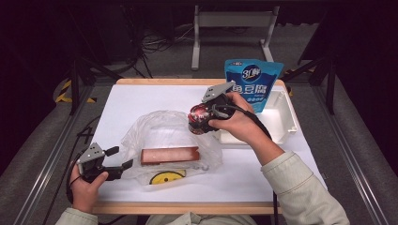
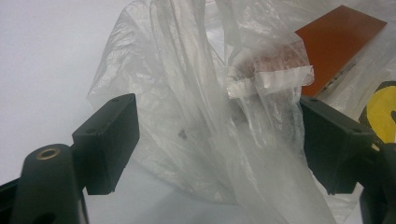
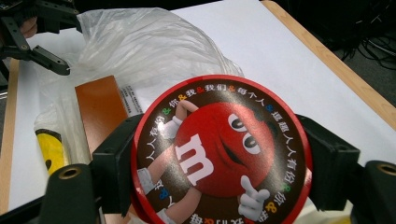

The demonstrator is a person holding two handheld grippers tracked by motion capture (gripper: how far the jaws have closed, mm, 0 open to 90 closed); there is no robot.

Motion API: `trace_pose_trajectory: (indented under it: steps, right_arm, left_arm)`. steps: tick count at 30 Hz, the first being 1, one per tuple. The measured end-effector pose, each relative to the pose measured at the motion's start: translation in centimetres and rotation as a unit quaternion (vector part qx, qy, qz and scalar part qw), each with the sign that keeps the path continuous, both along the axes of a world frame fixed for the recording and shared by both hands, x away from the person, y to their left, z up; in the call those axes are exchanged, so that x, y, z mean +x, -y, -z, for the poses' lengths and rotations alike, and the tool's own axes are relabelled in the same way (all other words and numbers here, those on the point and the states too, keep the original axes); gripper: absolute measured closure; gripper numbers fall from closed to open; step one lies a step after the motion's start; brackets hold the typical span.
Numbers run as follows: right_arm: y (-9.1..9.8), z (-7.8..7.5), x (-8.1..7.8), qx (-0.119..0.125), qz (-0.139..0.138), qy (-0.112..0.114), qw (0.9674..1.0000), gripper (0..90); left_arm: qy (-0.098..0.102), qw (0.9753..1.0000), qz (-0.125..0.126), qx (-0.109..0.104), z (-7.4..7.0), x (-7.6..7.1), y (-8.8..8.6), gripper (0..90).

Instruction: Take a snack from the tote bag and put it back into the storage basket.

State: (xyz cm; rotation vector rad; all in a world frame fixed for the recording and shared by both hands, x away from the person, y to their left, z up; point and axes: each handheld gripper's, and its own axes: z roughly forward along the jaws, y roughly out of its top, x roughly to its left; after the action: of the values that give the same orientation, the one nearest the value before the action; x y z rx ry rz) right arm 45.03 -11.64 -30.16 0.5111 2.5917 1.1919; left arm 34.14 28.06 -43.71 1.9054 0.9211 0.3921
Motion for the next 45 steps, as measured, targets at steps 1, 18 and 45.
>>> trace_pose_trajectory:
  steps: [1, 18, 45]
  right_arm:
    - [0.3, -0.1, 0.0, 0.0, 0.002, -0.001, 1.0, 26.1]
    - [4.1, -0.9, 0.2, -0.005, 0.035, 0.004, 0.9994, 26.1]
    - [11.3, -2.0, 0.8, -0.011, 0.098, 0.011, 0.995, 26.2]
  left_arm:
    - [0.0, 1.0, 0.0, 0.0, 0.0, 0.0, 0.0, 19.2]
    - [0.002, 1.0, 0.002, -0.001, 0.0, 0.0, 0.0, 17.1]
    - [0.004, 1.0, 0.006, 0.005, 0.0, 0.0, 0.0, 14.4]
